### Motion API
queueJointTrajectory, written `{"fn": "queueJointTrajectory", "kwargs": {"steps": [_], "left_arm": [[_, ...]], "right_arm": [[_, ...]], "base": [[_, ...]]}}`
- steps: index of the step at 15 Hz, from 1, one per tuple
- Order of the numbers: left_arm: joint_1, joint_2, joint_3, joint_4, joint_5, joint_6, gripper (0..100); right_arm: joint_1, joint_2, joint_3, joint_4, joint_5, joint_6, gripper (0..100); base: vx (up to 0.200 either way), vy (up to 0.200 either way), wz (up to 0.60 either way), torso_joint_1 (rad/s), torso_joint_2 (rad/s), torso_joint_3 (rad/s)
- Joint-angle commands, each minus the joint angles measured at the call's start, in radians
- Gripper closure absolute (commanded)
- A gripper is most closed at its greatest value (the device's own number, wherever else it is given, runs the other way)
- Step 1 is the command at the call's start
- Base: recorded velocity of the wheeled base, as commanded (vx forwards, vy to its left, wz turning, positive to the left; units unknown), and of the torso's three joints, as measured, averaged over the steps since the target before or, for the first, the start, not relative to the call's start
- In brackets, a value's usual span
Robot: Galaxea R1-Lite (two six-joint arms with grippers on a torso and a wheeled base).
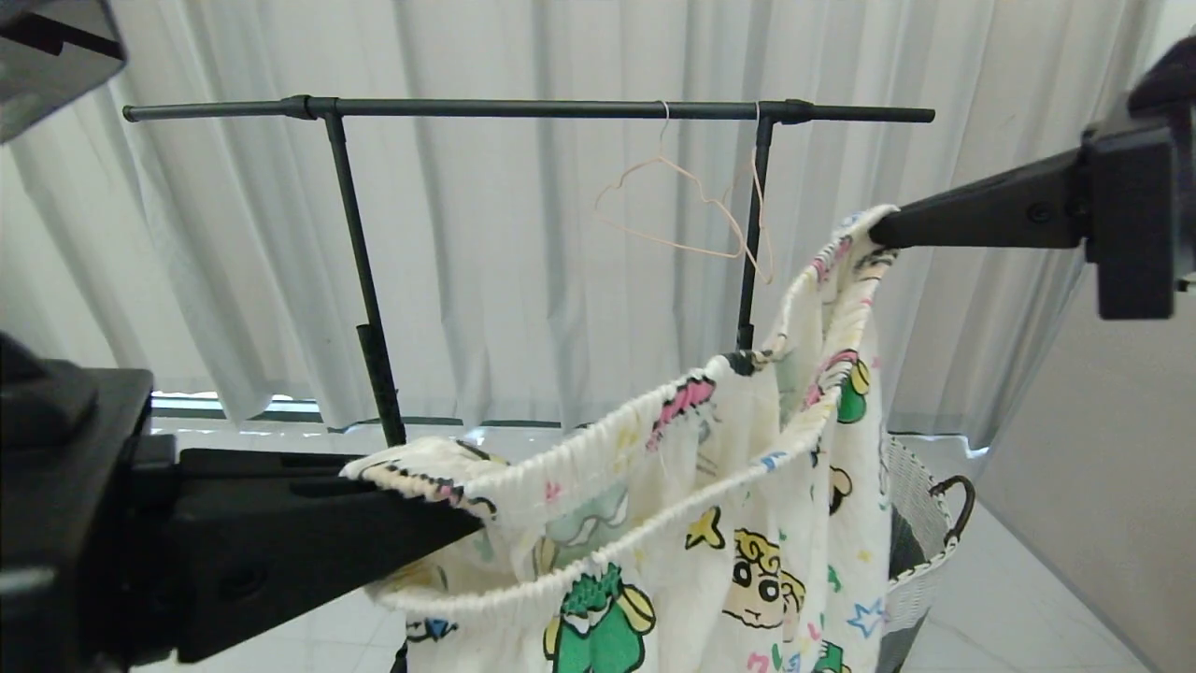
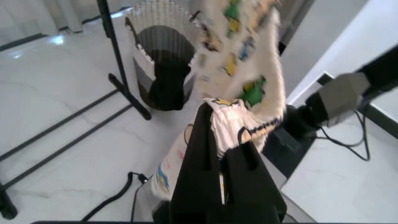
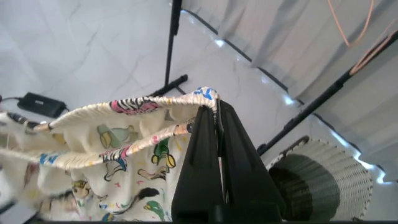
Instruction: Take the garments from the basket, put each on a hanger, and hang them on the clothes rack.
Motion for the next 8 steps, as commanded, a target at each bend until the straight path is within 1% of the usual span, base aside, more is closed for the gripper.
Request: {"fn": "queueJointTrajectory", "kwargs": {"steps": [1,4,5,6,8], "left_arm": [[-0.026,-0.025,0.005,0.0,0.003,-0.001,100],[-0.019,-0.025,0.036,0.001,0.021,0.019,100],[0.009,-0.024,0.054,0.001,0.044,0.059,100],[0.072,-0.019,0.071,0.001,0.058,0.114,100],[0.182,0.008,0.063,-0.003,0.058,0.229,100]], "right_arm": [[-0.002,0.088,-0.057,-0.001,0.002,-0.001,100],[-0.038,0.054,-0.026,0.005,0.0,0.001,100],[-0.056,0.025,0.005,0.005,-0.001,0.001,100],[-0.073,-0.021,0.058,0.006,-0.001,0.001,100],[-0.088,-0.122,0.166,0.04,-0.001,0.001,100]], "base": [[0.0,0.0,0.0,0.0,0.0,0.0],[0.0,0.0,0.0,0.0,0.0,0.0],[0.0,0.0,0.0,0.0,0.0,0.0],[0.0,0.0,0.0,0.0,0.0,0.0],[0.0,0.0,0.0,0.0,0.0,0.0]]}}
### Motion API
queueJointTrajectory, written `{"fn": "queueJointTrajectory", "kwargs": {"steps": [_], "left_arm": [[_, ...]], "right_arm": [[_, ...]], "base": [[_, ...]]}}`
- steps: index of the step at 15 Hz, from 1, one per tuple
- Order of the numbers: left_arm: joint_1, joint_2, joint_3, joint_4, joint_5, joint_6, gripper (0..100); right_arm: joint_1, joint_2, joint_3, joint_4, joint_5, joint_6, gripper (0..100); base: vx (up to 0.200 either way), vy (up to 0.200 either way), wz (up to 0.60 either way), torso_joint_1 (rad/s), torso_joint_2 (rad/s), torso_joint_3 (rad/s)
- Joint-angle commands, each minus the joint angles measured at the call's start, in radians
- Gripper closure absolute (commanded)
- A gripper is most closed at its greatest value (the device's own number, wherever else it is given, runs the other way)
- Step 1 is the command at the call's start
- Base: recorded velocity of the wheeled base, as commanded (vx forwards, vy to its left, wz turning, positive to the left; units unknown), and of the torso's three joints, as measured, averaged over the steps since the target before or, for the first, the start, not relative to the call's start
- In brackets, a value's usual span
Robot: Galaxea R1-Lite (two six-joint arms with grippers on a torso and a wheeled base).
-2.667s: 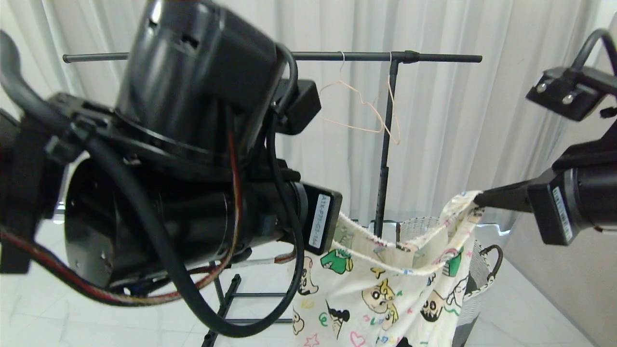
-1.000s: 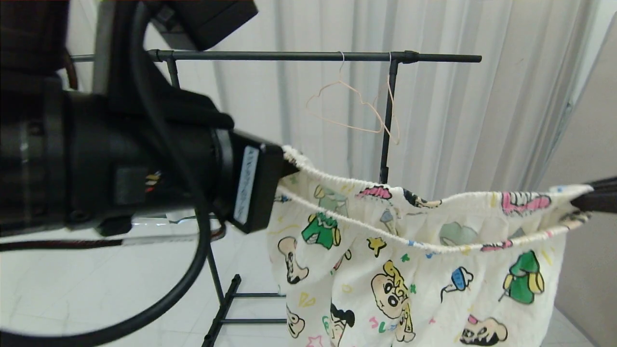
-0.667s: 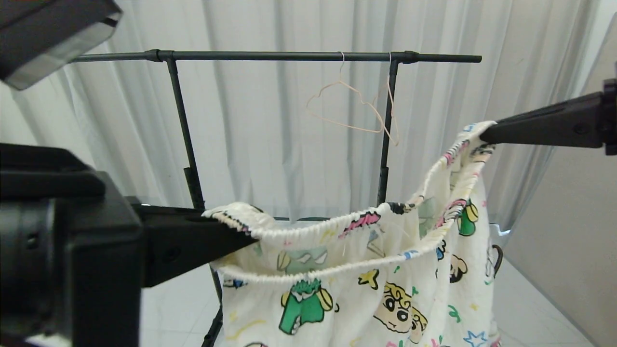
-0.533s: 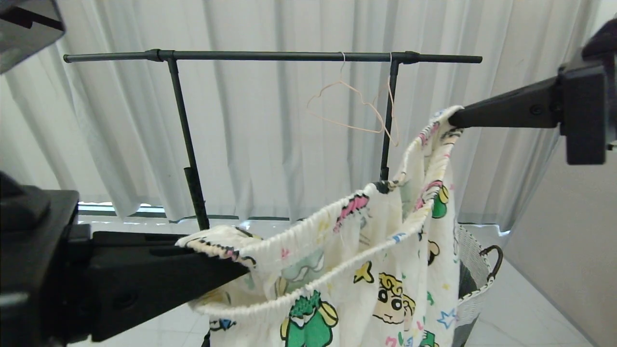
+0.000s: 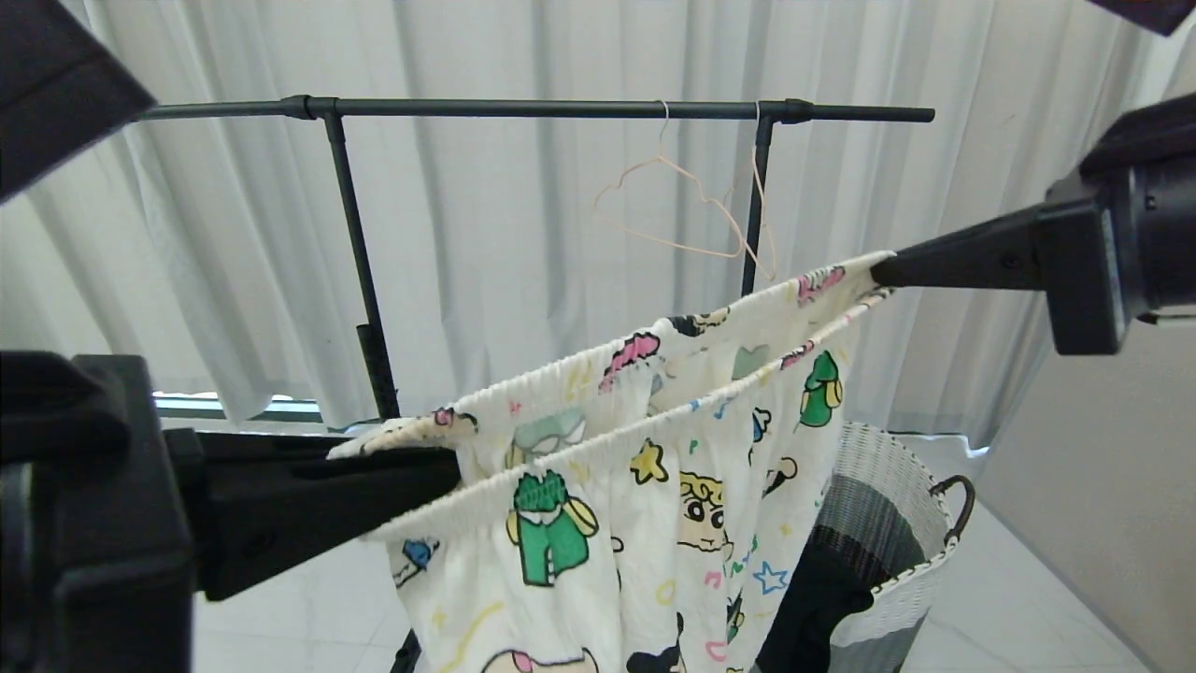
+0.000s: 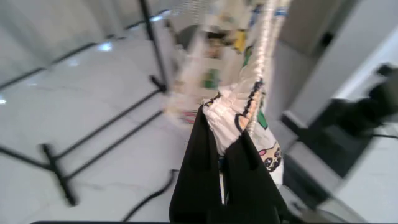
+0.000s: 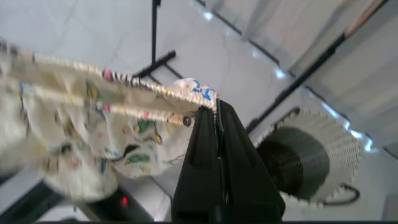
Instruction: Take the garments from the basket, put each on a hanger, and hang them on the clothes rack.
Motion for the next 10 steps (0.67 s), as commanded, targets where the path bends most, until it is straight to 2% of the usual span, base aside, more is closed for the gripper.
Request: {"fn": "queueJointTrajectory", "kwargs": {"steps": [1,2,5,10], "left_arm": [[0.116,0.043,-0.007,-0.007,0.004,0.077,100],[0.148,0.075,-0.024,-0.028,0.004,0.092,100],[0.15,0.117,-0.019,-0.136,0.006,0.092,100],[0.15,0.126,-0.024,-0.142,0.008,0.093,100]], "right_arm": [[-0.018,-0.135,0.117,0.032,-0.003,0.0,100],[-0.018,-0.189,0.166,0.04,-0.003,0.0,100],[-0.012,-0.213,0.189,0.043,-0.003,-0.001,100],[0.002,-0.215,0.192,0.051,-0.003,-0.001,100]], "base": [[0.0,0.0,0.0,0.0,0.0,0.0],[0.0,0.0,0.0,0.0,0.0,0.0],[0.0,0.0,0.0,0.0,0.0,0.0],[0.0,0.0,0.0,0.0,0.0,0.0]]}}
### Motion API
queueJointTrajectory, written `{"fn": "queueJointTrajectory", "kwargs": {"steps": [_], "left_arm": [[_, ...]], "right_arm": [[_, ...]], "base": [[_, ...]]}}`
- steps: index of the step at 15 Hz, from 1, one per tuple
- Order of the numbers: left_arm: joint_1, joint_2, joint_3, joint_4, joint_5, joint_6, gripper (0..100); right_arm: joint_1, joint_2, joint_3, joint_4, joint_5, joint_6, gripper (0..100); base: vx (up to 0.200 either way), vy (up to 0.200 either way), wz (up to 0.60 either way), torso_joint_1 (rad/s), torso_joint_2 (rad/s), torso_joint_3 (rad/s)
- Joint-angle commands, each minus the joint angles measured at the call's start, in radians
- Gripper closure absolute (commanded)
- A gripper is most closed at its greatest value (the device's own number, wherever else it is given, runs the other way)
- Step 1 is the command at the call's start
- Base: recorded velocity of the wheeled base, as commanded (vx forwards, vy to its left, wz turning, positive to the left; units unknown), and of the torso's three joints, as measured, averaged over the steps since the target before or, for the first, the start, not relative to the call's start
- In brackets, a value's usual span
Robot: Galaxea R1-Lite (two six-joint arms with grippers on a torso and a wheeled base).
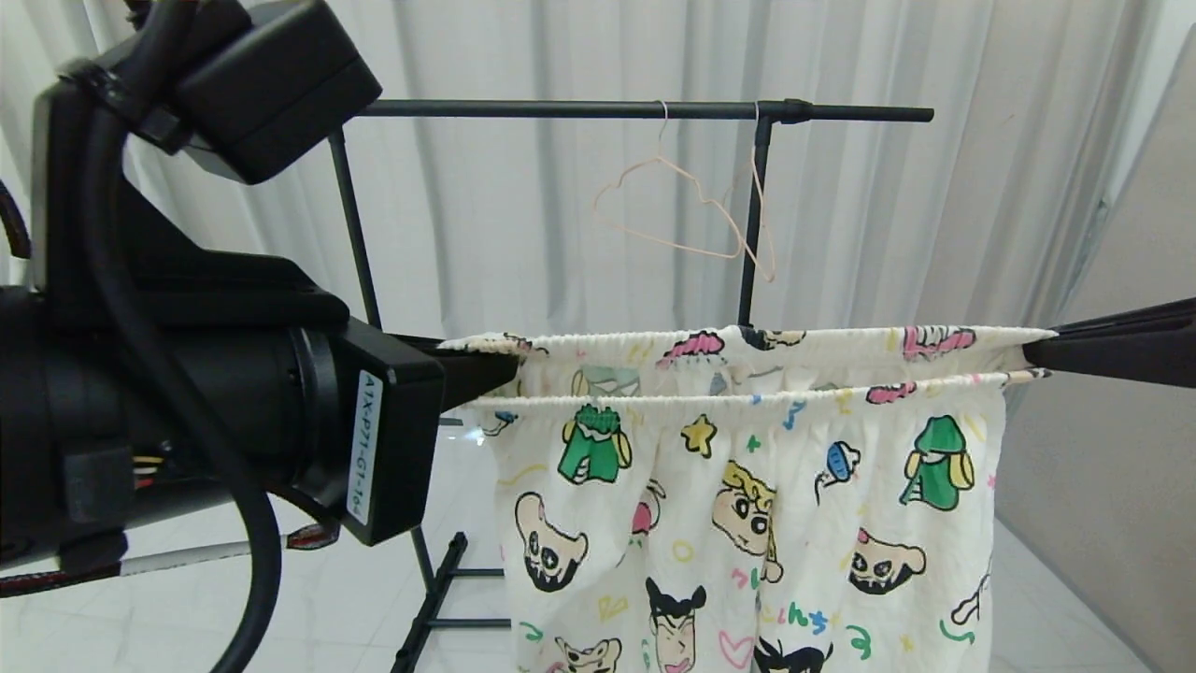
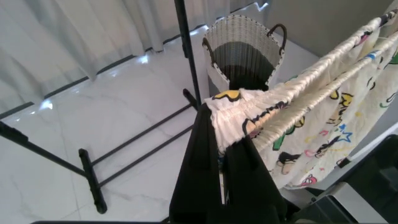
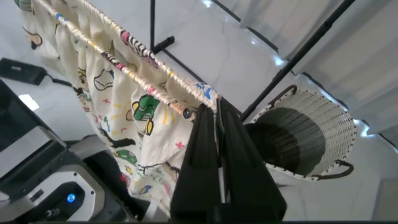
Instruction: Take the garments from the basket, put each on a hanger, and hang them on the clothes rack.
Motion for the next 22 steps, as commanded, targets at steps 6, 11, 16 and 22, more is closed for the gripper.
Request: {"fn": "queueJointTrajectory", "kwargs": {"steps": [6,11,16,22], "left_arm": [[0.008,0.046,-0.009,0.0,0.059,0.003,100],[0.06,0.058,0.041,0.072,0.174,0.004,100],[0.298,-0.132,0.357,0.095,0.303,0.0,100],[0.398,-0.279,0.55,0.095,0.301,0.001,100]], "right_arm": [[0.027,-0.057,0.063,0.015,0.0,-0.001,0],[-0.114,-0.114,0.122,0.09,-0.125,0.005,0],[-0.525,-0.125,0.132,0.317,-0.132,0.001,0],[-0.628,-0.129,0.199,0.313,-0.141,-0.001,0]], "base": [[0.0,0.0,0.0,0.0,0.0,0.0],[0.0,0.0,0.0,0.0,0.0,0.0],[0.0,0.0,0.0,0.0,0.0,0.0],[0.0,0.0,0.0,0.0,0.0,0.0]]}}
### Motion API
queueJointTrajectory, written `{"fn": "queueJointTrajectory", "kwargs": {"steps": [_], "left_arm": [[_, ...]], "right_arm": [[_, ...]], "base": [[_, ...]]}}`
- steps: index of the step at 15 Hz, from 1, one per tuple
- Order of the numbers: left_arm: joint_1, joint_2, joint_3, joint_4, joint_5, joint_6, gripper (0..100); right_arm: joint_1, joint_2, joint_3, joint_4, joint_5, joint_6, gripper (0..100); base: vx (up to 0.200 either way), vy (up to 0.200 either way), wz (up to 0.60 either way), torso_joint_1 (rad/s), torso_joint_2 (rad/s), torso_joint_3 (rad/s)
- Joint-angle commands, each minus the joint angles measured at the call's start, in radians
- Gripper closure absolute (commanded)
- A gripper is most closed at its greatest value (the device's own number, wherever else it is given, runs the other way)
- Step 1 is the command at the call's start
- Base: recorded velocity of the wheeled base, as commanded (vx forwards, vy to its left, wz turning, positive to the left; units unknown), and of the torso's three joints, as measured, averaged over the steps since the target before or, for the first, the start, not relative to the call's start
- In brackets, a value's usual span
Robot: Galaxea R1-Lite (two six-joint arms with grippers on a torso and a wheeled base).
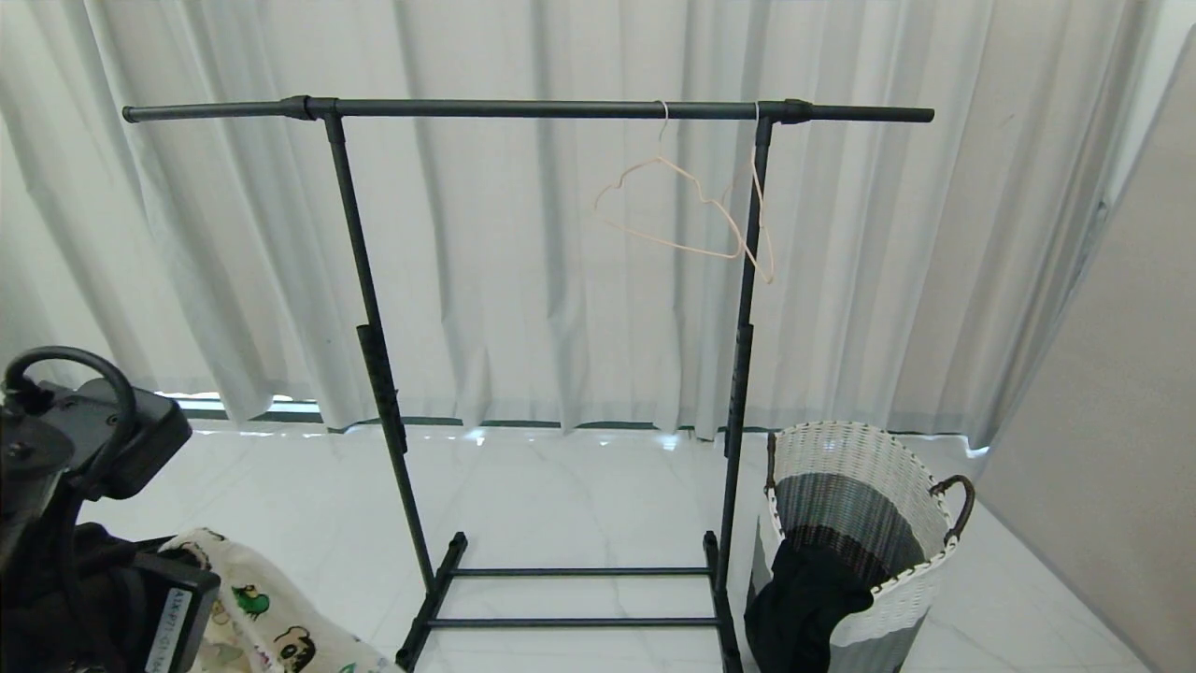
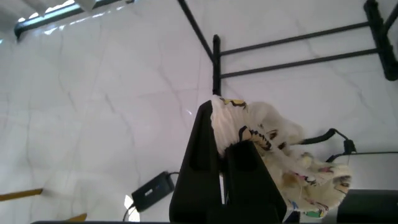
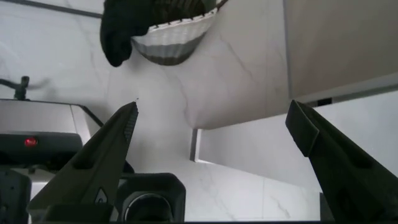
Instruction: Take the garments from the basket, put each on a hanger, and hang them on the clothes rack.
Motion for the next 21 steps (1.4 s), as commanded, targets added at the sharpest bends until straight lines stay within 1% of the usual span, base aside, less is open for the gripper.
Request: {"fn": "queueJointTrajectory", "kwargs": {"steps": [1,2,4,5,7,8,9,10,12,21], "left_arm": [[0.036,-0.044,0.029,-0.001,0.001,0.0,100],[0.044,-0.041,0.027,-0.001,0.001,0.0,100],[0.047,-0.039,0.029,-0.001,0.001,-0.002,100],[0.047,-0.041,0.027,-0.001,0.001,0.0,100],[0.044,-0.036,0.004,-0.002,-0.001,0.0,100],[0.044,-0.013,-0.01,-0.008,0.001,-0.002,100],[0.045,0.001,-0.01,-0.031,0.004,0.0,100],[0.045,0.011,-0.006,-0.068,0.006,0.0,100],[0.045,0.017,-0.006,-0.094,0.006,0.001,100],[0.045,0.021,-0.006,-0.094,0.007,0.001,100]], "right_arm": [[-0.012,-0.004,0.015,-0.001,-0.003,-0.001,0],[-0.012,-0.006,0.023,-0.001,-0.013,-0.001,0],[-0.012,-0.017,0.064,-0.013,-0.063,0.0,0],[-0.012,-0.018,0.079,-0.032,-0.063,0.002,0],[-0.012,-0.021,0.124,-0.138,-0.052,0.011,0],[-0.012,-0.021,0.154,-0.227,-0.04,0.016,0],[-0.012,-0.021,0.171,-0.276,-0.037,0.033,0],[-0.012,-0.021,0.171,-0.293,-0.034,0.043,0],[-0.012,-0.021,0.171,-0.294,-0.034,0.043,0],[-0.014,-0.021,0.171,-0.297,-0.037,0.045,0]], "base": [[0.0,0.0,0.0,0.0,0.0,0.0],[0.0,0.0,0.0,0.0,0.0,0.0],[0.0,0.0,0.0,0.0,0.0,0.0],[0.0,0.0,0.0,0.0,0.0,0.0],[0.0,0.0,0.0,0.0,0.0,0.0],[0.0,0.0,0.0,0.022,-0.06,-0.041],[0.0,0.0,0.0,0.08,-0.21,-0.149],[0.0,0.0,0.0,0.119,-0.33,-0.207],[0.0,0.0,0.0,0.144,-0.4,-0.246],[0.0,0.0,0.0,0.194,-0.47,-0.278]]}}
